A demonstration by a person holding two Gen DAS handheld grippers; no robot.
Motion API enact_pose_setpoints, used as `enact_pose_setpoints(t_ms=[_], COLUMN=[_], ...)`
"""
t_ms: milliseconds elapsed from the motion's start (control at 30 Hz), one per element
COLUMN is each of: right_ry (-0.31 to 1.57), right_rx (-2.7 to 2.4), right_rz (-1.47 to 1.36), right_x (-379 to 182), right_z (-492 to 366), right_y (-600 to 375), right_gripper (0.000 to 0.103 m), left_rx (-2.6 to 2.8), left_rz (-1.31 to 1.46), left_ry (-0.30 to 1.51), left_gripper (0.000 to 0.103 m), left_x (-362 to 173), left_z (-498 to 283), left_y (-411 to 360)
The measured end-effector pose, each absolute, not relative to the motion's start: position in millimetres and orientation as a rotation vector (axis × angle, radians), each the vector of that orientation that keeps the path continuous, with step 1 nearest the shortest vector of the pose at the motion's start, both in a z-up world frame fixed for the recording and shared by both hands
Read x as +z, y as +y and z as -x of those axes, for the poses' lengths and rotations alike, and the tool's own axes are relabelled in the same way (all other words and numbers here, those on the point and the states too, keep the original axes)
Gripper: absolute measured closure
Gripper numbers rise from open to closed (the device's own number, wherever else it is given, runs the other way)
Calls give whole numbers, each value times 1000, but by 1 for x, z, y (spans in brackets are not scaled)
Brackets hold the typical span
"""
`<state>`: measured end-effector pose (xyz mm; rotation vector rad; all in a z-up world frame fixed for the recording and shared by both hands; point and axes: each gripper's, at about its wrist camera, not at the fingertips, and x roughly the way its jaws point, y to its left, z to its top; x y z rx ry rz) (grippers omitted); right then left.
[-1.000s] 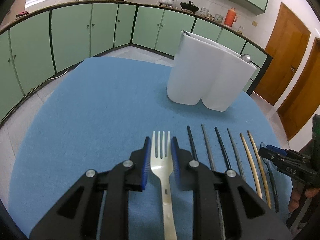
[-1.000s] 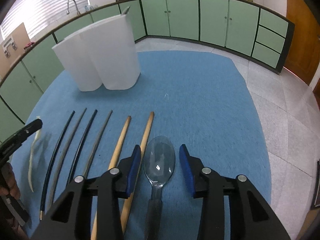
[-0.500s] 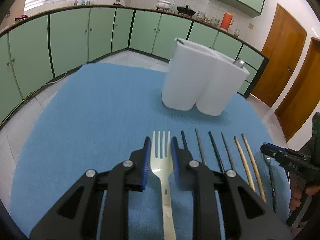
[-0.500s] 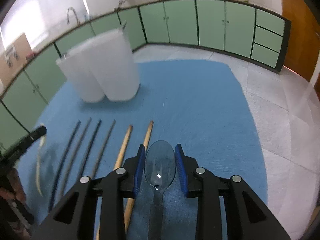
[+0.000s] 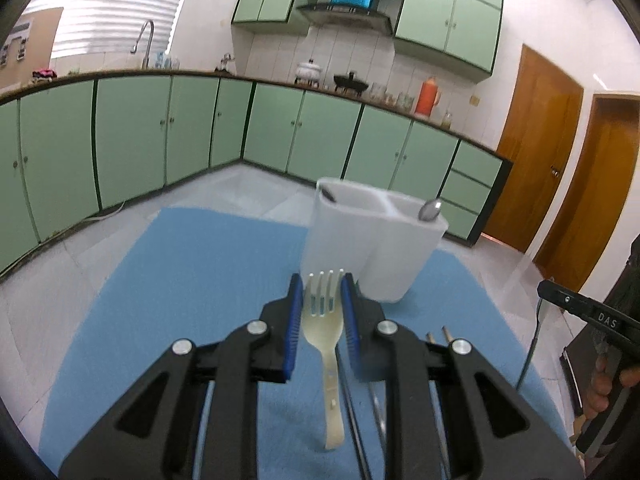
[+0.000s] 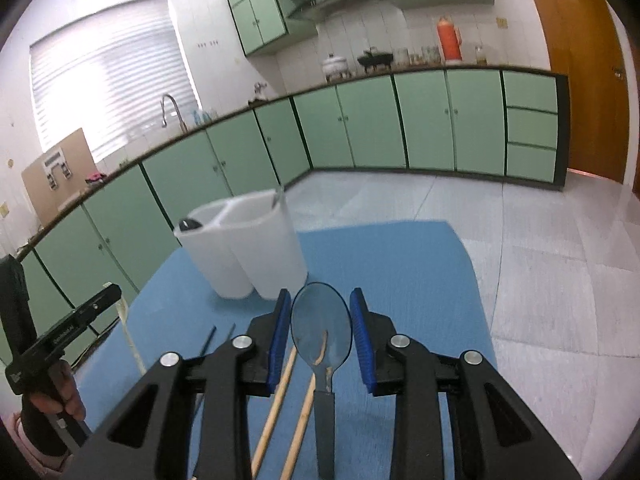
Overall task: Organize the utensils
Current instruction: 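Carry the fork and clear spoon to the holder and lower them in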
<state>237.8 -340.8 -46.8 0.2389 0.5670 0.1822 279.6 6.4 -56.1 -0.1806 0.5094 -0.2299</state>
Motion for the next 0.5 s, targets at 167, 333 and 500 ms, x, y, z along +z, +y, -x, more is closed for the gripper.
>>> enact_pose_setpoints(t_ms=[167, 333, 500], right_ry=[520, 478, 422], right_rx=[183, 194, 224], right_rz=[-226, -227, -210], right_x=[-31, -12, 15], right_z=[-234, -236, -242], right_y=[-342, -346, -340], right_gripper=[73, 73, 73], left_rx=[-236, -242, -253], left_rz=[181, 181, 179], left_ry=[470, 425, 366], left_gripper=[85, 85, 85], left_x=[-44, -25, 0], left_z=[-277, -279, -284], left_y=[3, 1, 0])
